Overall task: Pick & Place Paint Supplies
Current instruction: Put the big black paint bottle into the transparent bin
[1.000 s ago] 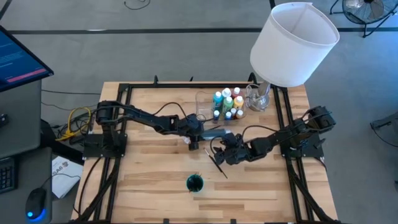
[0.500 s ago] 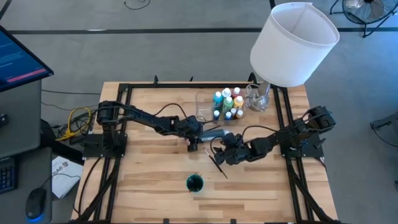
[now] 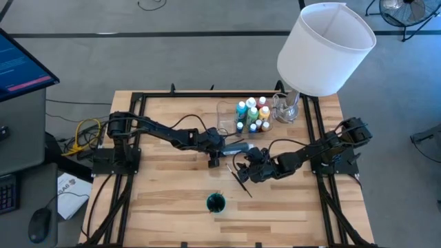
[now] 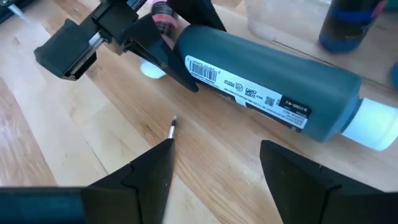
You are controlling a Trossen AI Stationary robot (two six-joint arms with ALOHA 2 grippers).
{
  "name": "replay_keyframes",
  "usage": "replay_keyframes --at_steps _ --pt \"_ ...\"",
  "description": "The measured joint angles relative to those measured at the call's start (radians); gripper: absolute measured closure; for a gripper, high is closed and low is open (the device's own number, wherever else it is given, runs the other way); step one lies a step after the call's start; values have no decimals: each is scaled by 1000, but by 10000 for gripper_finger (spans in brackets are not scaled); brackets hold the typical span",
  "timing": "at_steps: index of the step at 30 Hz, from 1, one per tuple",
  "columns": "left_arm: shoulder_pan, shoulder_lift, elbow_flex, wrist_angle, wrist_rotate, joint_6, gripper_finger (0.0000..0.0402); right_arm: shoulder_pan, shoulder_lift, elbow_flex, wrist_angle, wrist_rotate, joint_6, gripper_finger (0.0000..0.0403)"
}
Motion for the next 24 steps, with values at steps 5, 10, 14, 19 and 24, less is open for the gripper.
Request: replay_keyframes --at_steps 5,10,14,19,24 --pt "-10 0 0 0 -5 -22 286 31 -33 1 7 92 -52 173" --pt "-24 -24 -18 3 -4 -26 288 157 -128 1 10 336 -139 173" --pt "-30 -83 -47 7 -2 -30 288 269 -186 1 9 540 -164 173" --pt "-30 -222 -106 40 -1 -43 289 349 -222 1 18 667 -170 173" --pt "-40 -402 -205 111 4 -50 289 356 -222 1 95 759 -171 173"
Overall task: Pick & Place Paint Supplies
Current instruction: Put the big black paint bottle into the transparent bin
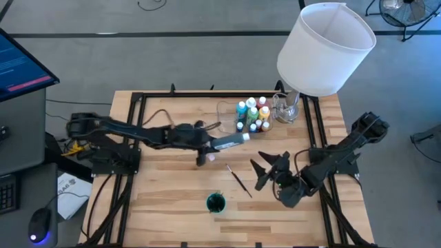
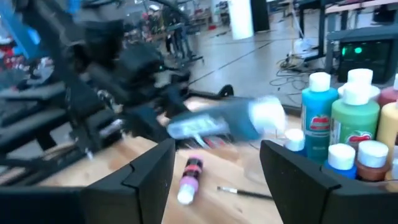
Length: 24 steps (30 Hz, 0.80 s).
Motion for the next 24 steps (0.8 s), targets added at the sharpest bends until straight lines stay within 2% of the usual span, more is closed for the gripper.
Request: replay_keyframes --at_steps 4,9,12,18,20,24 --pt "-17 -148 -101 104 16 -16 289 -35 0 0 88 7 -59 173" --pt "-33 -299 -217 231 94 -55 290 -85 0 15 245 -1 -210 173" --pt "-45 -352 -269 346 152 -79 290 -125 0 57 337 -50 -331 173" --pt "-75 -391 -312 564 279 -145 290 -212 8 168 469 -283 -575 173" --pt "-86 -389 -312 610 321 -170 290 -237 8 193 477 -395 -607 173" --pt "-131 -382 -312 648 321 -171 290 -257 14 197 495 -581 -632 173"
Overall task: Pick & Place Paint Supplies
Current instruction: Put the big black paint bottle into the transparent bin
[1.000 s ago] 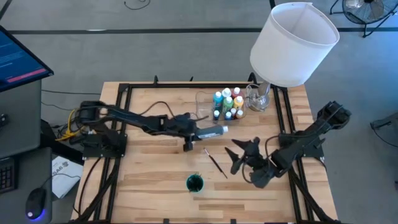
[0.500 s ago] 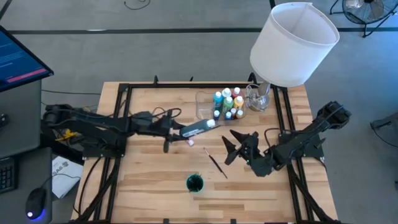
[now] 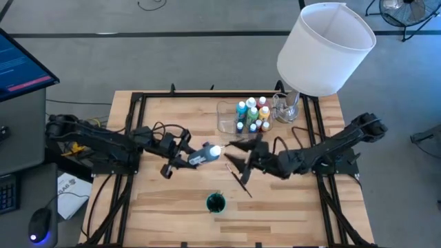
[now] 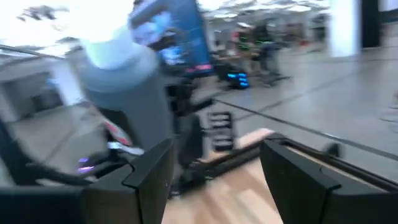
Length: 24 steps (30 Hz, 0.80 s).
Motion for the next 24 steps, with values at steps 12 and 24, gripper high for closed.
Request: replay_keyframes --at_steps 12,24 --pt "-23 2 0 43 -6 -1 291 2 186 37 339 -115 -345 173" --pt "-35 7 -8 46 -1 -1 293 -17 320 269 152 -143 -314 120"
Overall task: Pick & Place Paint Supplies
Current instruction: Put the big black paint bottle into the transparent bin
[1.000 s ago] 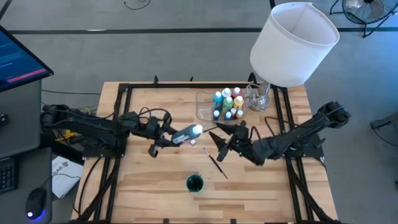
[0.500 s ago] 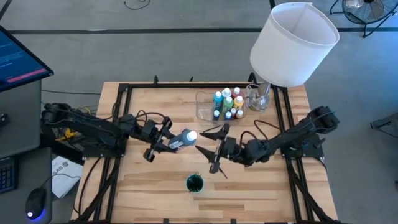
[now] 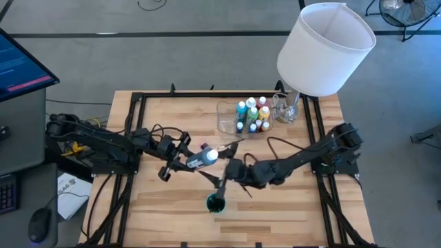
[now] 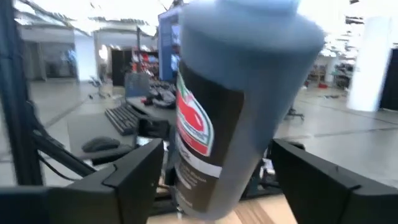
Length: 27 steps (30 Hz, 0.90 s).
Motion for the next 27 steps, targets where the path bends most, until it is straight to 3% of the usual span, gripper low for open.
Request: replay_keyframes --at_steps 6,11,18,27 --pt "0 1 0 -3 -5 2 293 -15 60 63 -8 9 -50 75" --pt "0 1 0 -2 -2 10 293 -3 69 71 -1 8 -108 77" --pt "-1 1 0 0 3 16 293 -1 68 71 37 11 -112 138" --pt "-1 19 1 8 0 19 287 6 68 71 29 12 -118 264"
